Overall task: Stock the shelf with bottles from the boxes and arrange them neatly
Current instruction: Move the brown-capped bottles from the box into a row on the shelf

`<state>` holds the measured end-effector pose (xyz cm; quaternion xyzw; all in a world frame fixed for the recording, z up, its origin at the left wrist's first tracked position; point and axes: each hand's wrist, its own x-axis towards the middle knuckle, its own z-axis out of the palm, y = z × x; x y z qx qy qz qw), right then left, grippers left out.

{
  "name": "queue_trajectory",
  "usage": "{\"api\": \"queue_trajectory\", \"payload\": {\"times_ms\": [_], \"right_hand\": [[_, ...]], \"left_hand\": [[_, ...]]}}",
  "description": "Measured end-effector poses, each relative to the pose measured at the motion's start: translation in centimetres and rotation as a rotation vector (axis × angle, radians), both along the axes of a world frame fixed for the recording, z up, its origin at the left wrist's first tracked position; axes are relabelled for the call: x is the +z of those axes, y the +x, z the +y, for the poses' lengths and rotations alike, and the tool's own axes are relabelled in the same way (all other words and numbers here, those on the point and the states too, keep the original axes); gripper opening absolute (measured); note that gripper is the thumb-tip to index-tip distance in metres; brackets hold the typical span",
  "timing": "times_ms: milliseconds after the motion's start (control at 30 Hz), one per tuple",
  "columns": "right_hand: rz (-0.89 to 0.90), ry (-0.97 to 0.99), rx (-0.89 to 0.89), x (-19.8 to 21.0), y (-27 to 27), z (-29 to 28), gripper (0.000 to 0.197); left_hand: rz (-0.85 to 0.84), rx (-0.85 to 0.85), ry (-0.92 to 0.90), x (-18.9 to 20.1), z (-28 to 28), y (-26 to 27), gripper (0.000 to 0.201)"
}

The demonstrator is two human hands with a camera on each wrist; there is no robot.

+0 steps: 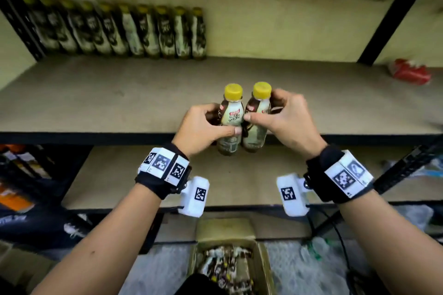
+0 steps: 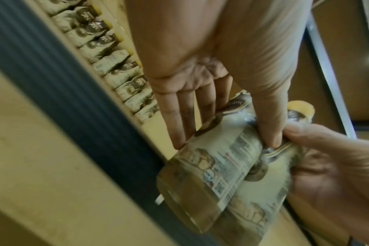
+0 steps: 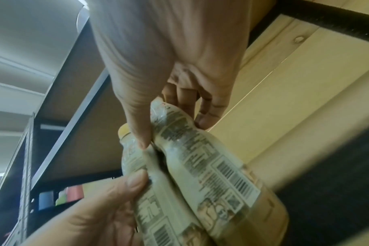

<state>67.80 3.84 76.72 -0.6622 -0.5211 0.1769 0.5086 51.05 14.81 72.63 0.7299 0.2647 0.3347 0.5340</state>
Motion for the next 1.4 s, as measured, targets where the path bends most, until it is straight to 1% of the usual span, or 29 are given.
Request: {"api": "queue_trajectory", "payload": {"times_ms": [100,167,233,400,533,600,700,733,900,1000,1133,1233,1267,1400], "right_hand": [[0.016,0.053,-0.027,0.9,0.7,2.8,0.029],[0.041,0.042,-0.017,1.0,1.0,4.3,0.033],[0.028,0.02,-0.016,0.9,1.1,5.4,0.037],[-0.085,-0.074,0.01,1.9,1.7,5.6,0.029],[-0.222,-0.242,0.082,2.6,2.3,4.9,0.035],[-0.263,-0.267,0.078,2.5,2.4,4.9,0.037],[-0.288,-0.249,0.043,2.4,2.2,4.9,0.038],[-0.287,-0.252,0.038,2.3,2.3,5.0,0.038],[-0.271,-0.253,0.021,2.2,2.9,6.3,0.042],[-0.279,-0.264,0.007,2.2,3.5,8.0,0.044],[-0.318,-0.308,0.017,3.0,4.7,11.7,0.046],[-0.361,-0.352,0.015,3.6,5.8,15.1,0.048],[-0.372,-0.366,0.01,3.7,6.3,16.3,0.049],[-0.379,-0.394,-0.01,3.7,7.9,20.4,0.049]], "left_hand": [[-0.039,0.021,0.037,1.9,1.7,0.7,0.033],[-0.028,0.043,0.058,2.3,2.9,1.0,0.034],[-0.002,0.066,0.077,2.2,3.8,1.2,0.034],[0.029,0.096,0.073,1.6,4.8,1.2,0.043],[0.071,0.066,0.098,2.4,4.5,0.9,0.048],[0.102,0.069,0.161,3.3,4.3,0.8,0.052],[0.247,0.15,0.367,4.6,4.4,0.9,0.048],[0.283,0.174,0.39,4.9,4.7,1.1,0.05],[0.294,0.174,0.311,5.4,6.4,2.1,0.054],[0.315,0.196,0.304,5.6,8.3,3.2,0.055],[0.414,0.301,0.344,6.4,11.8,5.2,0.061],[0.479,0.345,0.33,6.4,14.8,7.2,0.073],[0.499,0.352,0.34,6.6,15.8,7.9,0.073],[0.56,0.387,0.4,7.0,19.3,10.3,0.052]]}}
